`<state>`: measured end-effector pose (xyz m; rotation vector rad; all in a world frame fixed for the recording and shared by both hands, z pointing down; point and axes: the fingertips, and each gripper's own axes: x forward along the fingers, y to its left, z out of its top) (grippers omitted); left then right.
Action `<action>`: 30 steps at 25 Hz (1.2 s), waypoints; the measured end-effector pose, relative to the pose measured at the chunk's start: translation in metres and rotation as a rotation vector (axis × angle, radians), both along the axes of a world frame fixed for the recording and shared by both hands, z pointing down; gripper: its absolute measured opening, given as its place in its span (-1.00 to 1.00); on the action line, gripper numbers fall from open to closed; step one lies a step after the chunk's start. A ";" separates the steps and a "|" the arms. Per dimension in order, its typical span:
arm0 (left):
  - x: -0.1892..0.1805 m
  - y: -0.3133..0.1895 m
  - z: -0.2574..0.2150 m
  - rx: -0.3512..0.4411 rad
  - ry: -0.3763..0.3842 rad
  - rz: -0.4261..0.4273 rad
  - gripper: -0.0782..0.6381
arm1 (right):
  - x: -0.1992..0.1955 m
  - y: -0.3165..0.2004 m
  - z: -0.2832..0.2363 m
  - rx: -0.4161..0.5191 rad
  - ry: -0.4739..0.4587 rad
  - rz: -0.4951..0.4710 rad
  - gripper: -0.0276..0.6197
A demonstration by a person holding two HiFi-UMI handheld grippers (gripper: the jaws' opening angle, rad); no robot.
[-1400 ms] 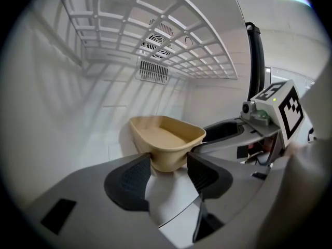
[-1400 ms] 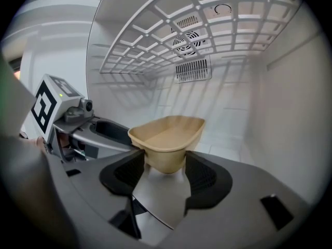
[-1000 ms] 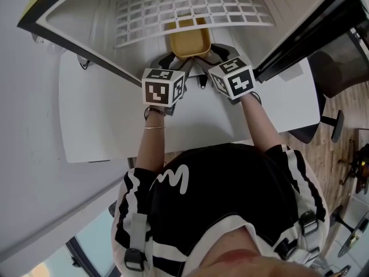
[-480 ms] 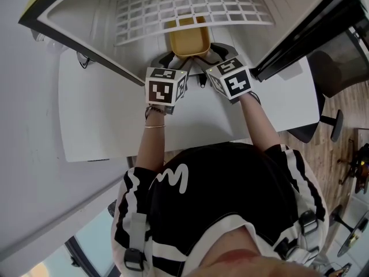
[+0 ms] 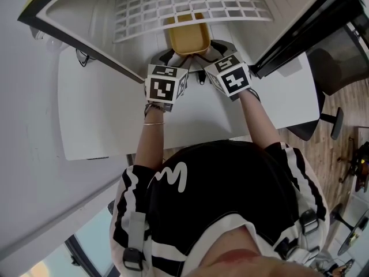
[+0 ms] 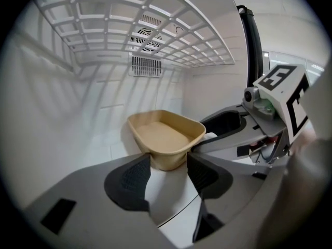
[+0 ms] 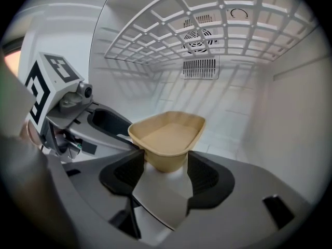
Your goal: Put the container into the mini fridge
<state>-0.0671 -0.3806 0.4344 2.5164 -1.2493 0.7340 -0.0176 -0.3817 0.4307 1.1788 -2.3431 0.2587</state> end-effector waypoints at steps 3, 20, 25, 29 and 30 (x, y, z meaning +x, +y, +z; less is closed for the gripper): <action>0.001 0.000 0.002 0.008 -0.023 0.003 -0.15 | 0.001 0.001 0.001 0.005 0.020 -0.005 -0.11; -0.003 0.012 -0.006 0.089 -0.001 -0.047 -0.14 | 0.003 0.014 -0.011 0.082 -0.042 0.018 -0.11; -0.006 0.018 -0.013 0.124 0.038 -0.083 -0.14 | 0.006 0.023 -0.018 0.110 -0.077 0.033 -0.11; -0.011 0.023 -0.021 0.162 0.076 -0.117 -0.14 | 0.010 0.029 -0.025 0.135 -0.113 0.050 -0.11; -0.011 0.025 -0.023 0.170 0.086 -0.122 -0.14 | 0.012 0.030 -0.027 0.144 -0.120 0.055 -0.11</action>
